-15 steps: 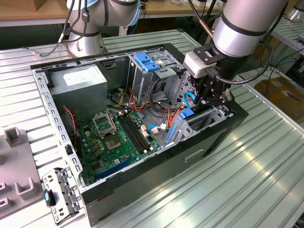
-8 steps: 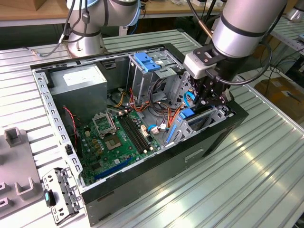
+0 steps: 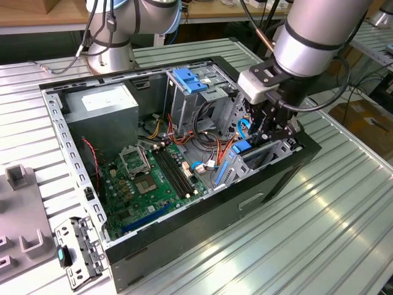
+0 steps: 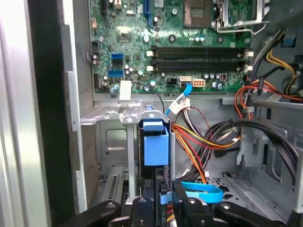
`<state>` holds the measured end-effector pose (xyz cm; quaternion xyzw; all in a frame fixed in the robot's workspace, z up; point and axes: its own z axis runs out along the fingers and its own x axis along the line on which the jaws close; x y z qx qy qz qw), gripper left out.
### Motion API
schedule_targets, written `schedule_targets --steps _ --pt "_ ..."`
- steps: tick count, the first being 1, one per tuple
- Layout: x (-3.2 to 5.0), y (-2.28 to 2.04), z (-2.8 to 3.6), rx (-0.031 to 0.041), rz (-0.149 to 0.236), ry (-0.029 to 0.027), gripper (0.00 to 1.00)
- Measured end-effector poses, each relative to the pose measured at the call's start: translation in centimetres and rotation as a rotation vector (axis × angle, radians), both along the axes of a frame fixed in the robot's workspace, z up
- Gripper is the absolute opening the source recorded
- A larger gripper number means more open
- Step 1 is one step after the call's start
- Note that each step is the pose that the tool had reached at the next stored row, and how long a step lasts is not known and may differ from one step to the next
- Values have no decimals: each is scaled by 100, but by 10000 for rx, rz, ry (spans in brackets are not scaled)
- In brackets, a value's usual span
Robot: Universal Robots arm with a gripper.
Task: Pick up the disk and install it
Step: 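Insert the second disk wire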
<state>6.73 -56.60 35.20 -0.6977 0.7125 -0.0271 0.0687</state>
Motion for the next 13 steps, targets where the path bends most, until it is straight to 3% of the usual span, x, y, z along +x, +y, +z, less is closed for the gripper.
schedule_targets --steps 3,6,9,13 --pt "0 11 156 -37 0 0 29" --pt "-1 11 155 -36 -1 -1 28" --pt "-1 12 156 -37 0 0 11" --pt "-1 12 156 -37 -1 -1 11"
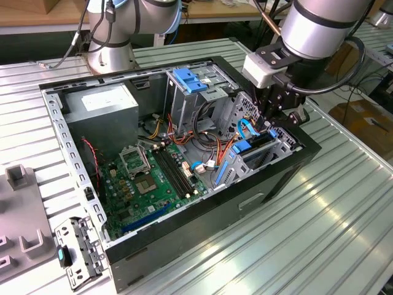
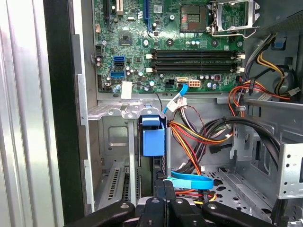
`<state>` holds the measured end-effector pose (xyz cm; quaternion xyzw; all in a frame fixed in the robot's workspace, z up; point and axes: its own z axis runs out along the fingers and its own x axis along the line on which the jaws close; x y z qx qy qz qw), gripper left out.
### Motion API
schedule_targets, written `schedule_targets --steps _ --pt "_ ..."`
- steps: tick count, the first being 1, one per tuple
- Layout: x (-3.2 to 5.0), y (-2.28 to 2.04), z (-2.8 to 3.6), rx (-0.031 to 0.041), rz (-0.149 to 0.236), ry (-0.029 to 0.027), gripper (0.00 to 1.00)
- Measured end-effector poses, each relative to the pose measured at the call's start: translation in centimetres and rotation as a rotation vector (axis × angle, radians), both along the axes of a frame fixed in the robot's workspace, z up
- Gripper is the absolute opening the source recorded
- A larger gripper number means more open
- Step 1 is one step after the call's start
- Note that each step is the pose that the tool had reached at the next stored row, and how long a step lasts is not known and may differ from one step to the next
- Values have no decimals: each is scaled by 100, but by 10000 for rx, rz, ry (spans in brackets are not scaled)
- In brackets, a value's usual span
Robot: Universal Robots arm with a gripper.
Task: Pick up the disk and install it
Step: 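Insert the second disk wire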
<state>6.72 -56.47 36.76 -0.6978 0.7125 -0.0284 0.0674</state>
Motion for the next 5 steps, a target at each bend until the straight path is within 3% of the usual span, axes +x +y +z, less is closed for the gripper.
schedule_targets --steps 5 --pt "0 2 0 0 0 0 11"
